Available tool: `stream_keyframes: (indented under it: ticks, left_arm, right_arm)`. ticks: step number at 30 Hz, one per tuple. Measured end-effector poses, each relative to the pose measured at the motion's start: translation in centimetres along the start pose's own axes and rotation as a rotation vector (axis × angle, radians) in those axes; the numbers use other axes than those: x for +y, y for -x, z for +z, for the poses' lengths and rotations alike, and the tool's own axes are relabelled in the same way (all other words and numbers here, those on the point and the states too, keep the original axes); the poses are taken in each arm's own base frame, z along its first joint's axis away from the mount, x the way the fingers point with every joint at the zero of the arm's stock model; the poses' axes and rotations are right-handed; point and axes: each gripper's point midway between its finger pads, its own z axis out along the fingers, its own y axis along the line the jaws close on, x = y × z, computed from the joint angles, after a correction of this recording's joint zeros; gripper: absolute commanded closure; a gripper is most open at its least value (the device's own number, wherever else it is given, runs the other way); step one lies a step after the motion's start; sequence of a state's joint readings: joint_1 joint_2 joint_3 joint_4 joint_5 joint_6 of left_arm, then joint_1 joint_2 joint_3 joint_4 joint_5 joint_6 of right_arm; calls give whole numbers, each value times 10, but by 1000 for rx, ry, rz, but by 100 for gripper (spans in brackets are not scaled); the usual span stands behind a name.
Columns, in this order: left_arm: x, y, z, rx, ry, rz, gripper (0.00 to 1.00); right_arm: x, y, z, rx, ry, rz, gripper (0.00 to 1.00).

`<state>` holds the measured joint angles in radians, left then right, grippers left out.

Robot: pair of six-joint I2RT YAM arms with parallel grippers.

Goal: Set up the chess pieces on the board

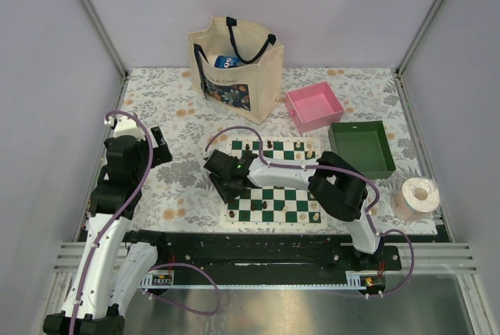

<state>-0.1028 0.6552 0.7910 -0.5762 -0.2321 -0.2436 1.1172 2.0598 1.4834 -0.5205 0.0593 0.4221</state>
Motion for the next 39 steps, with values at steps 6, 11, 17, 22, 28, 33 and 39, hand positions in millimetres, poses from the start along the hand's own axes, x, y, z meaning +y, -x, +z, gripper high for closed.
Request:
stream_keyframes:
  ticks: [6,11,17,22,28,33,39]
  left_arm:
    - [0,0,0,0,0,0,1]
    - [0,0,0,0,0,0,1]
    - [0,0,0,0,0,0,1]
    - [0,0,0,0,0,0,1]
    - [0,0,0,0,0,0,1]
    - [0,0,0,0,0,0,1]
    - [0,0,0,0,0,0,1]
  right_arm:
    - [-3,0,2,3,-3,5,57]
    - [-3,0,2,8,2,6,58]
    - [-4,0,3,15,11,6,60]
    - [-4,0,3,16,14,7,59]
    - [-2,4,5,16,24,3,59]
    - [0,8,7,18,38,2,64]
    - [-3,8,7,19,30,1,70]
